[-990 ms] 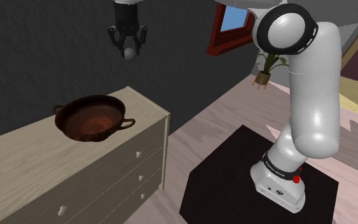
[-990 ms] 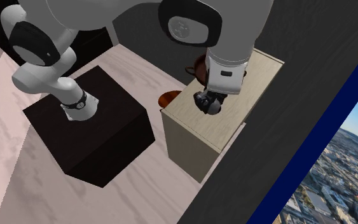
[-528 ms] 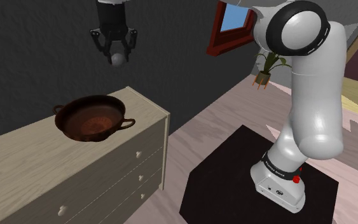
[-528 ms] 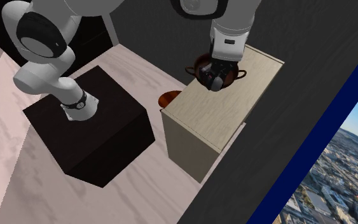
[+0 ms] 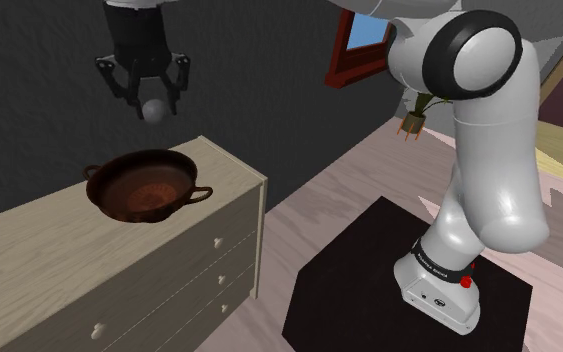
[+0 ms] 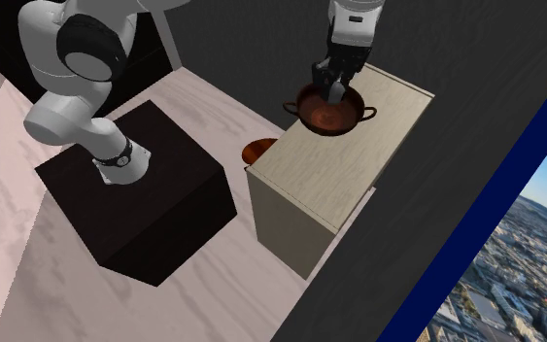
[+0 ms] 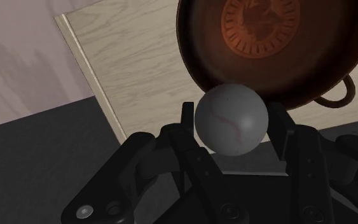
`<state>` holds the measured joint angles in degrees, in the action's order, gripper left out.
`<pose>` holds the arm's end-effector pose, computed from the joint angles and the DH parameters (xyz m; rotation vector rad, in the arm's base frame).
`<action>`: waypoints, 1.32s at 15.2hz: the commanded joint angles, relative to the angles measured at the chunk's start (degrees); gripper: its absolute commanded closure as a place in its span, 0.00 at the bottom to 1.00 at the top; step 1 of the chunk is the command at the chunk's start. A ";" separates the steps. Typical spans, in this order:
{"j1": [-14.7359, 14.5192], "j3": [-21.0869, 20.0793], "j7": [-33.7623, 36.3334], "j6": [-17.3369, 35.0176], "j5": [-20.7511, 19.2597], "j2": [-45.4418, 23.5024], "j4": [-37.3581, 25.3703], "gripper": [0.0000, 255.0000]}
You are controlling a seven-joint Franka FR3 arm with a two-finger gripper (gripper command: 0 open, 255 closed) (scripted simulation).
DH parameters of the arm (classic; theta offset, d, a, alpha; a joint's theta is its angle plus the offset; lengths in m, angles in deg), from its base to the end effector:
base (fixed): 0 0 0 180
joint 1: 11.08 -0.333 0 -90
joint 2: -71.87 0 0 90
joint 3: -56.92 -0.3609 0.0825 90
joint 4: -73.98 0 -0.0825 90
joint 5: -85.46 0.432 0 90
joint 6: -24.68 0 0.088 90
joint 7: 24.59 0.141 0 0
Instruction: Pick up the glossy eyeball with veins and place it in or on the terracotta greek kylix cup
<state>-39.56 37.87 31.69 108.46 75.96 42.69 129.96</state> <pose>0.5756 0.4851 0.5959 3.1196 -0.3291 0.0042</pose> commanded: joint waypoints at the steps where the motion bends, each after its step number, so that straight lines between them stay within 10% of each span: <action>1: -2.67 -0.35 2.37 -1.51 -0.80 -2.06 -3.49 1.00; 4: -7.12 -0.58 5.61 -4.25 -2.09 -5.86 -9.97 1.00; 20: -3.17 -1.12 6.33 11.76 -0.33 0.57 12.65 1.00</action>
<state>-42.82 36.75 38.02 119.76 75.61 43.14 142.08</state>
